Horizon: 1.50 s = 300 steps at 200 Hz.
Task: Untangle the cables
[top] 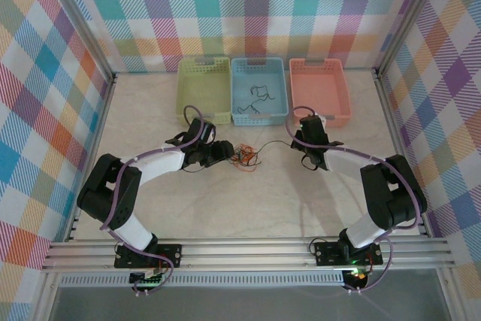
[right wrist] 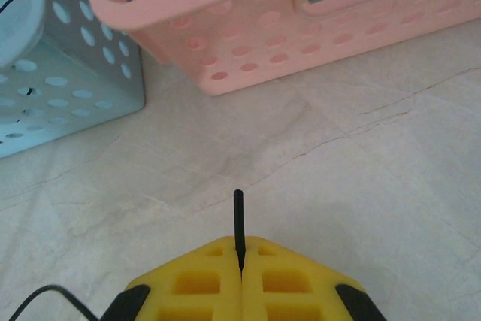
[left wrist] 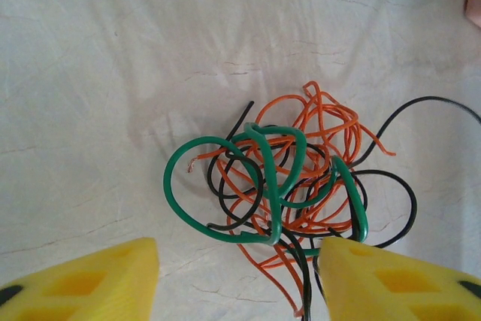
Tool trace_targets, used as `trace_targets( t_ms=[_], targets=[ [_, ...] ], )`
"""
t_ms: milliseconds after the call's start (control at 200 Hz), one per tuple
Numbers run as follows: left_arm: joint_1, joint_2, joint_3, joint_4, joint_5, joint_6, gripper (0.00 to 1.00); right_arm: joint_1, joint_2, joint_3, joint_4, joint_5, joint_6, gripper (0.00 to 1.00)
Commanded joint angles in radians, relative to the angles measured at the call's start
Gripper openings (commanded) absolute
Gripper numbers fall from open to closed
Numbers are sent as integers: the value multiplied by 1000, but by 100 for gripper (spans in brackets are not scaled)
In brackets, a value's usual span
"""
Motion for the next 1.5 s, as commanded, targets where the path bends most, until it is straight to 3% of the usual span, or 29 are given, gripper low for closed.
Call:
trace_targets(
  t_ms=[0,205,440,645,850,1080,1250,1495],
  targets=[
    [5,-5,-13,61,26,-3,65,-4,20,32,29,-54,-28,0],
    [6,0,-17,98,45,-7,64,-3,34,44,29,-96,-39,0],
    [13,8,-20,107,54,-16,38,-3,37,45,31,-105,-40,0],
    [11,33,-2,94,73,-12,26,-2,38,46,31,-109,-41,0],
    [8,58,27,59,83,-2,24,-2,38,46,31,-111,-42,0],
    [8,46,18,54,64,-5,0,-2,32,45,29,-101,-45,0],
    [8,22,5,41,26,-14,0,-2,2,29,21,-34,-40,0],
    [20,-40,-40,36,-54,-45,0,-2,-73,-19,-6,155,3,0]
  ],
)
